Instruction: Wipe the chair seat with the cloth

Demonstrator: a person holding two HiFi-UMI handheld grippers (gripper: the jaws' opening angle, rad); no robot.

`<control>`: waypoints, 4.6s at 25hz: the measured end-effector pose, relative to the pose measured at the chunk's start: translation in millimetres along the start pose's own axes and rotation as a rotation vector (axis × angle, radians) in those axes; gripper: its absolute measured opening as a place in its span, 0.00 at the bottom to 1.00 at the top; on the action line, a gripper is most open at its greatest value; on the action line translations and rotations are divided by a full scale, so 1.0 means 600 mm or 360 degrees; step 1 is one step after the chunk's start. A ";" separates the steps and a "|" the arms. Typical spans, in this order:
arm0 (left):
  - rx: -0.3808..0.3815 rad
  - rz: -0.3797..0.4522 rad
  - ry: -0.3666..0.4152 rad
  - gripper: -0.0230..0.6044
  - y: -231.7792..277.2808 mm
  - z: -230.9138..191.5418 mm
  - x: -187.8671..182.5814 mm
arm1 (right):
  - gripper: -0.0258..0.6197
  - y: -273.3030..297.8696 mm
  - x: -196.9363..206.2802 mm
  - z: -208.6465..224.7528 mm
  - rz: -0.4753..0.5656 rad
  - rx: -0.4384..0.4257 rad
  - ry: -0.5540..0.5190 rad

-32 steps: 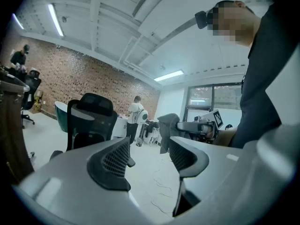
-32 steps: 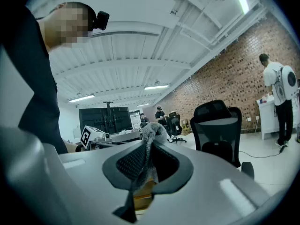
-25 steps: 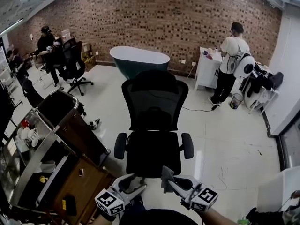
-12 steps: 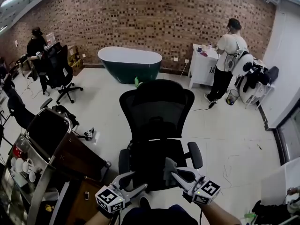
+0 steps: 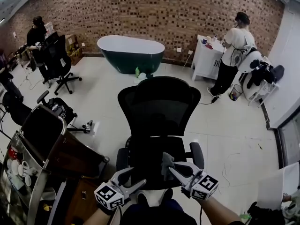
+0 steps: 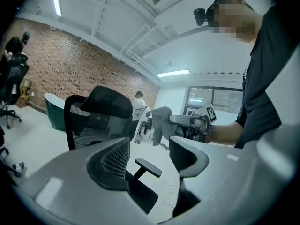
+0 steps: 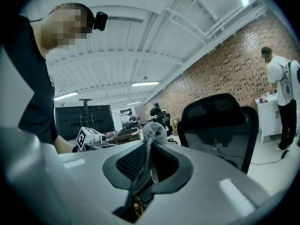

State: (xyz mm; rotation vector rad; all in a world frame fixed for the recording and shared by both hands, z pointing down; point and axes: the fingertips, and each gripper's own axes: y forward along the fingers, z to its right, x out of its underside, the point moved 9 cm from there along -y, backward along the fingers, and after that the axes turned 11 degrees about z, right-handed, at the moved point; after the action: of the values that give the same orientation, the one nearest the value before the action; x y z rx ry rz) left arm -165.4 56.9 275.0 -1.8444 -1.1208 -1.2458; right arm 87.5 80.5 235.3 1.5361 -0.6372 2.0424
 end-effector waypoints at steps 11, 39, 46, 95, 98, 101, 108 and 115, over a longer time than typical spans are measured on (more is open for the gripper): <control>-0.0310 -0.0111 -0.0142 0.49 0.067 -0.137 0.115 | 0.10 0.134 0.207 0.182 -0.0498 -0.0209 0.0201; -0.0443 -0.0254 -0.0449 0.50 0.162 -0.345 0.422 | 0.10 0.470 0.866 0.413 -0.1338 -0.0351 -0.0202; -0.0410 -0.0283 -0.0455 0.50 0.183 -0.335 0.433 | 0.10 0.398 0.864 0.484 -0.1506 -0.0237 -0.0387; -0.0303 -0.0285 -0.0473 0.50 0.163 -0.277 0.457 | 0.09 0.128 0.818 0.585 -0.1737 0.0167 -0.0434; -0.0288 -0.0288 -0.0477 0.50 0.164 -0.270 0.457 | 0.09 0.102 0.798 0.611 -0.1770 0.0264 -0.0455; -0.0291 -0.0297 -0.0473 0.50 0.154 -0.263 0.462 | 0.09 0.112 0.778 0.608 -0.1678 0.0342 -0.0365; -0.0373 -0.0333 -0.0463 0.50 0.104 -0.256 0.456 | 0.10 0.260 0.788 0.418 -0.1391 0.0020 -0.0178; -0.0415 -0.0342 -0.0465 0.50 0.075 -0.250 0.468 | 0.10 0.296 0.877 0.288 -0.1523 -0.0271 -0.0252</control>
State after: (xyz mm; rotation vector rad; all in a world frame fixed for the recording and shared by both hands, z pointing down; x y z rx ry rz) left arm -131.1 -7.1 588.1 -2.2020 -1.3987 -1.3224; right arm -24.8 -106.0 775.0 1.4907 -0.0641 1.1244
